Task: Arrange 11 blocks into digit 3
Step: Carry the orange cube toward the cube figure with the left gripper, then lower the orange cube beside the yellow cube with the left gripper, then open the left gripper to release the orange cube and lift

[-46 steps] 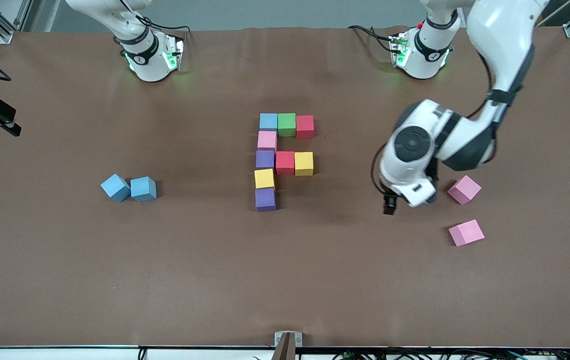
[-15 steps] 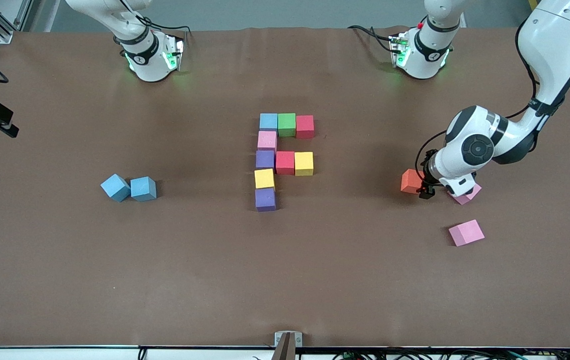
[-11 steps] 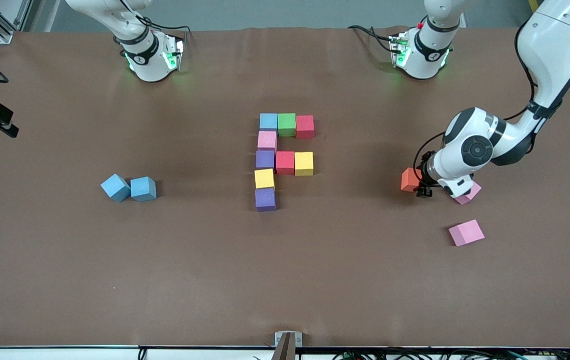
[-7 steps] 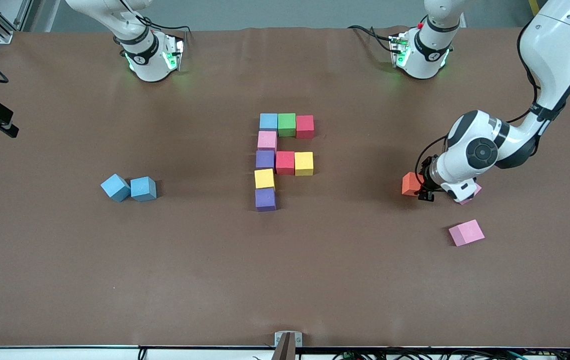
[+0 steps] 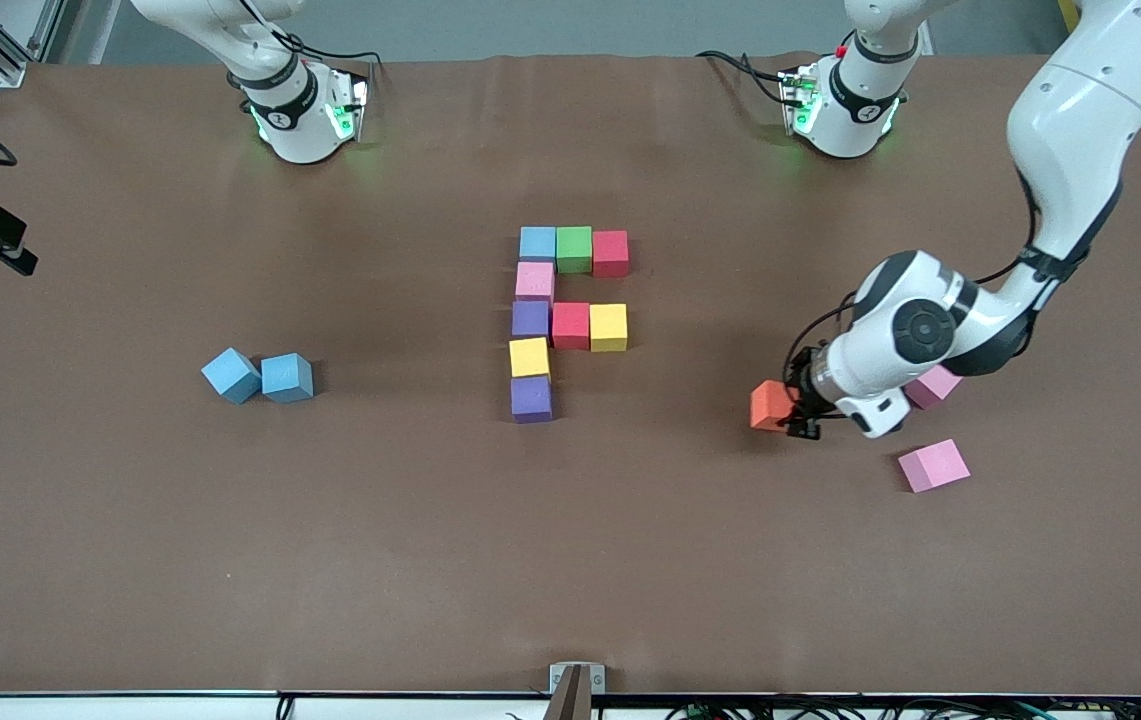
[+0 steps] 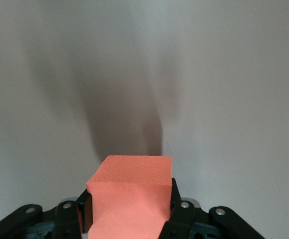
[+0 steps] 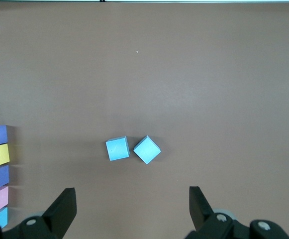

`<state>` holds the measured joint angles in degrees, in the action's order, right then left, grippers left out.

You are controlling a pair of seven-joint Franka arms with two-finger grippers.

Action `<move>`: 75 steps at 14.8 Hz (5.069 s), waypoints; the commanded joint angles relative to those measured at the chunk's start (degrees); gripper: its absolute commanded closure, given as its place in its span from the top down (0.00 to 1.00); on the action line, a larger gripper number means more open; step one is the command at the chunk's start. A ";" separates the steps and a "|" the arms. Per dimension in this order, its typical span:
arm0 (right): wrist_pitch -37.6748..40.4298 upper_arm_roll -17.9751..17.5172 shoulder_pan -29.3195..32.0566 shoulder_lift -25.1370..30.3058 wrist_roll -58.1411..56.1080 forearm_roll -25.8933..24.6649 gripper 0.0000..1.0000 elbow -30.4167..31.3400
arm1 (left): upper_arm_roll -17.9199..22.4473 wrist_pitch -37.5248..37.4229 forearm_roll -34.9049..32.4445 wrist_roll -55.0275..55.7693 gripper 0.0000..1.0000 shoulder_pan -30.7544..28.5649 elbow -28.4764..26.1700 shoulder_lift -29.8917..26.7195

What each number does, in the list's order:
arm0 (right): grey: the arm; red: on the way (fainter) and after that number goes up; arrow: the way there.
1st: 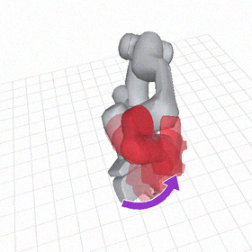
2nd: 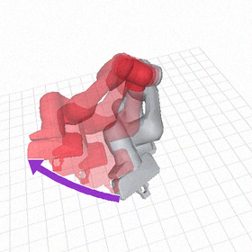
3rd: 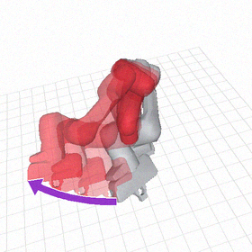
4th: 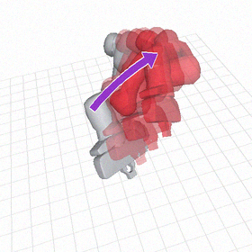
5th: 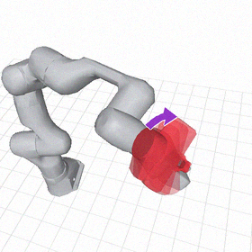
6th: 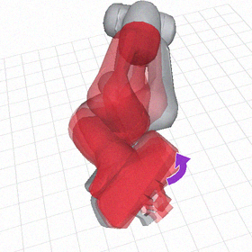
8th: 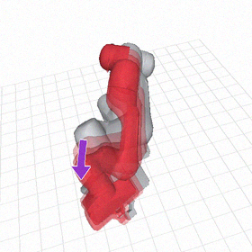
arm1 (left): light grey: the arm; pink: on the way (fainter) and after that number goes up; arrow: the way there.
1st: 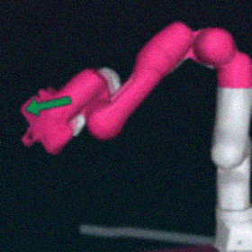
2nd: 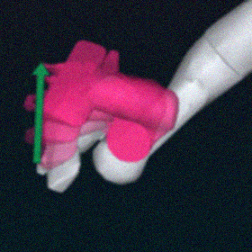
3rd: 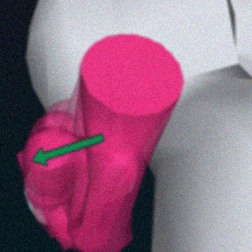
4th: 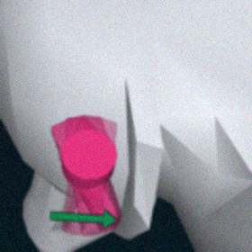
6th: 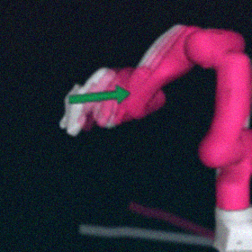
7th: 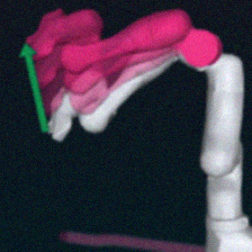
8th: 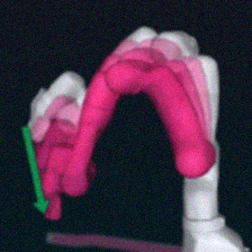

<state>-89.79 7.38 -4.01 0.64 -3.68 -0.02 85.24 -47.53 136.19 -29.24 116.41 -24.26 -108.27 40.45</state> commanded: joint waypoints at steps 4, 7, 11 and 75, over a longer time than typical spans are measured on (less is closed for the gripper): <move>-0.12 0.00 0.58 -0.20 0.61 0.19 1.00 -1.39 | 5.25 -1.37 2.50 2.15 0.22 16.58 13.32 5.43; -0.12 0.00 0.50 -0.29 0.61 0.28 1.00 -1.75 | 13.31 -2.25 9.08 4.35 0.22 29.13 20.01 6.49; -0.03 0.00 0.50 -0.46 0.52 0.28 1.00 -1.84 | 24.31 -2.34 16.04 6.11 0.17 42.16 23.45 6.49; -0.21 -0.17 -0.21 -0.73 0.78 0.02 1.00 -1.66 | 36.63 -9.28 21.50 18.68 0.04 59.85 40.42 16.60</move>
<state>-90.05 7.32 -4.11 0.15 -3.68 -0.02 84.23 -12.34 125.40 -8.41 135.03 34.61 -70.28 54.61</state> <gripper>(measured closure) 0.000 0.445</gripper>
